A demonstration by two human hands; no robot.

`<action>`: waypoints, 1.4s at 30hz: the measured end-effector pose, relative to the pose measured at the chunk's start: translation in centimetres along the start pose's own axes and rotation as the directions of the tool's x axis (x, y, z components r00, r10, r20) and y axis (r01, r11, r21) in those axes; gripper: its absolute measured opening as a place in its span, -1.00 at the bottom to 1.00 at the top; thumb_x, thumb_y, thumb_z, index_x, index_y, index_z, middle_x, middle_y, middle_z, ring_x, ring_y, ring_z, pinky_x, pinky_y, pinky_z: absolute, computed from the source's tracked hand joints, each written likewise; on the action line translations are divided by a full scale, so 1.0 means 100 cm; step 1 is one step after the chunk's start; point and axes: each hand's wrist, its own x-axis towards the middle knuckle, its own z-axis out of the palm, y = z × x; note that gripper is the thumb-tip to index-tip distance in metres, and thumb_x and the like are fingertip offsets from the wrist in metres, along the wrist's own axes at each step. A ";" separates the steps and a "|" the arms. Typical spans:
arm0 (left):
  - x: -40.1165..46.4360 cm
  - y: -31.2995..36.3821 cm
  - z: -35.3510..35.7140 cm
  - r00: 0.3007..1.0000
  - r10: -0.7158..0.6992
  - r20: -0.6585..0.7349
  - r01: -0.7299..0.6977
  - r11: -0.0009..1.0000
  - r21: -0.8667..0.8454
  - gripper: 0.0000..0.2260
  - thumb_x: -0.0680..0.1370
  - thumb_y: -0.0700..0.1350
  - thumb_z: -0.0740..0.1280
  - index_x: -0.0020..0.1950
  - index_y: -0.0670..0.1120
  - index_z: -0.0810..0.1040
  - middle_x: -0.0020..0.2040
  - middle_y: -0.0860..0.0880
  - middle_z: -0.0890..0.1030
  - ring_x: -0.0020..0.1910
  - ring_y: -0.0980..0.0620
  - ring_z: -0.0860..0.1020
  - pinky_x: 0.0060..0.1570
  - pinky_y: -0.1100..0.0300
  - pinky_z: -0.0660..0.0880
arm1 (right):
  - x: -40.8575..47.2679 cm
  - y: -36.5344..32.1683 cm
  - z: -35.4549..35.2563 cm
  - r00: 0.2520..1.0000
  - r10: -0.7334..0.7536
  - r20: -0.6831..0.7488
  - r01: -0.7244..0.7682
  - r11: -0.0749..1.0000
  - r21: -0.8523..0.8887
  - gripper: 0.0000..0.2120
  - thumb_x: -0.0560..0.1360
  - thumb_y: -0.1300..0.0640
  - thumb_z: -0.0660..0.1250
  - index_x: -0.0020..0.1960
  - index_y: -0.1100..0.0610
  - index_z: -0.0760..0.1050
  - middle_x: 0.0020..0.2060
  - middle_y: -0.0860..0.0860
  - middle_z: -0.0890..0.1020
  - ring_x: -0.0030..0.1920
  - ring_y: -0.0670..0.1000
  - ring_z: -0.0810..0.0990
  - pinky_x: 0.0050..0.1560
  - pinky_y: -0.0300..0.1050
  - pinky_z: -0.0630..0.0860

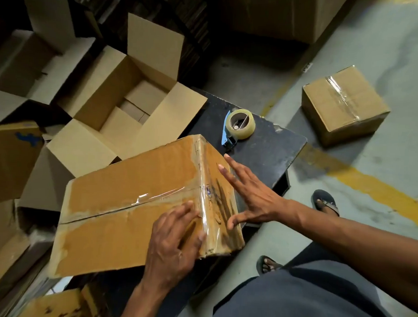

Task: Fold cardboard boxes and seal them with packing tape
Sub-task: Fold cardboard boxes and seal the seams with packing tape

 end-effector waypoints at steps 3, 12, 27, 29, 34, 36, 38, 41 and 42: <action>-0.023 -0.001 0.001 0.977 0.198 0.078 -0.202 0.978 0.047 -0.18 0.48 0.38 0.43 0.53 -0.16 0.43 0.56 -0.11 0.41 0.54 -0.09 0.38 0.42 -0.11 0.39 | -0.002 -0.032 0.001 0.987 -0.155 -0.030 0.155 0.988 0.012 0.27 0.30 -0.45 0.46 0.67 0.18 -0.09 0.64 0.25 -0.21 0.66 0.25 -0.17 0.57 0.38 0.09; -0.028 -0.010 0.017 0.970 0.224 0.098 -0.240 0.945 0.223 -0.12 0.49 0.37 0.42 0.63 -0.08 0.22 0.60 -0.13 0.33 0.53 -0.12 0.38 0.33 -0.23 0.46 | -0.030 -0.009 0.018 0.999 -0.013 0.049 0.015 0.999 -0.040 0.22 0.37 -0.50 0.38 0.67 -0.06 -0.30 0.66 0.09 -0.23 0.67 0.14 -0.11 0.53 0.37 0.21; -0.022 0.017 0.037 0.996 0.067 -0.063 -0.042 0.938 0.343 -0.14 0.38 0.29 0.42 0.56 -0.13 0.34 0.37 -0.13 0.50 0.25 -0.14 0.52 0.23 -0.09 0.46 | -0.030 -0.027 0.006 0.993 0.092 0.068 -0.101 0.984 0.147 -0.12 0.60 -0.24 0.34 0.67 -0.17 -0.18 0.67 -0.13 -0.13 0.65 -0.06 0.02 0.56 0.23 0.24; -0.019 0.022 0.041 0.995 0.022 -0.098 0.012 0.943 0.334 -0.19 0.37 0.27 0.42 0.52 -0.13 0.40 0.31 -0.12 0.53 0.17 -0.12 0.53 0.13 -0.05 0.49 | -0.037 -0.017 0.008 0.980 0.121 0.159 -0.137 0.986 0.094 -0.12 0.59 -0.20 0.37 0.66 -0.25 -0.18 0.67 -0.16 -0.08 0.65 -0.06 0.05 0.55 0.24 0.27; -0.007 0.037 0.046 0.970 -0.170 -0.174 0.207 0.952 0.227 -0.25 0.37 0.24 0.38 0.51 -0.02 0.37 0.16 -0.01 0.52 0.09 0.00 0.47 0.08 0.10 0.38 | -0.044 -0.018 0.028 0.943 0.091 0.320 -0.143 0.979 0.144 0.18 0.42 -0.26 0.53 0.65 -0.19 -0.31 0.67 -0.10 -0.14 0.65 -0.11 -0.12 0.65 0.08 0.02; 0.001 0.040 0.044 0.946 -0.269 -0.179 0.297 0.942 0.155 -0.25 0.37 0.20 0.47 0.52 0.07 0.34 0.16 0.05 0.50 0.13 0.03 0.46 0.12 0.10 0.32 | -0.047 -0.022 0.032 0.934 0.122 0.335 -0.211 0.946 0.244 0.23 0.37 -0.36 0.52 0.63 -0.22 -0.35 0.66 -0.14 -0.20 0.65 -0.10 -0.16 0.64 0.05 -0.03; 0.009 0.042 0.044 0.920 -0.363 -0.151 0.379 0.920 0.097 -0.22 0.37 0.15 0.55 0.52 0.14 0.30 0.15 0.10 0.48 0.14 0.08 0.43 0.15 0.12 0.26 | -0.046 -0.029 0.036 0.938 0.171 0.302 -0.274 0.898 0.344 0.14 0.42 -0.42 0.43 0.63 -0.24 -0.33 0.67 -0.13 -0.15 0.65 -0.06 -0.06 0.64 0.14 0.06; 0.015 0.041 0.041 0.910 -0.376 -0.174 0.393 0.917 0.071 -0.35 0.45 0.27 0.44 0.50 0.21 0.34 0.11 0.16 0.47 0.12 0.10 0.45 0.15 0.10 0.30 | -0.042 -0.036 0.046 0.947 0.266 0.180 -0.319 0.853 0.413 0.06 0.42 -0.51 0.31 0.65 -0.23 -0.25 0.66 -0.09 0.01 0.61 -0.02 0.14 0.56 0.23 0.25; 0.016 0.038 0.037 0.906 -0.384 -0.179 0.391 0.920 0.008 -0.41 0.49 0.33 0.37 0.48 0.25 0.35 0.08 0.20 0.49 0.11 0.11 0.48 0.16 0.06 0.38 | -0.043 -0.036 0.050 0.947 0.283 0.154 -0.322 0.853 0.411 0.04 0.43 -0.51 0.31 0.66 -0.22 -0.22 0.66 -0.09 0.04 0.60 -0.01 0.17 0.55 0.23 0.28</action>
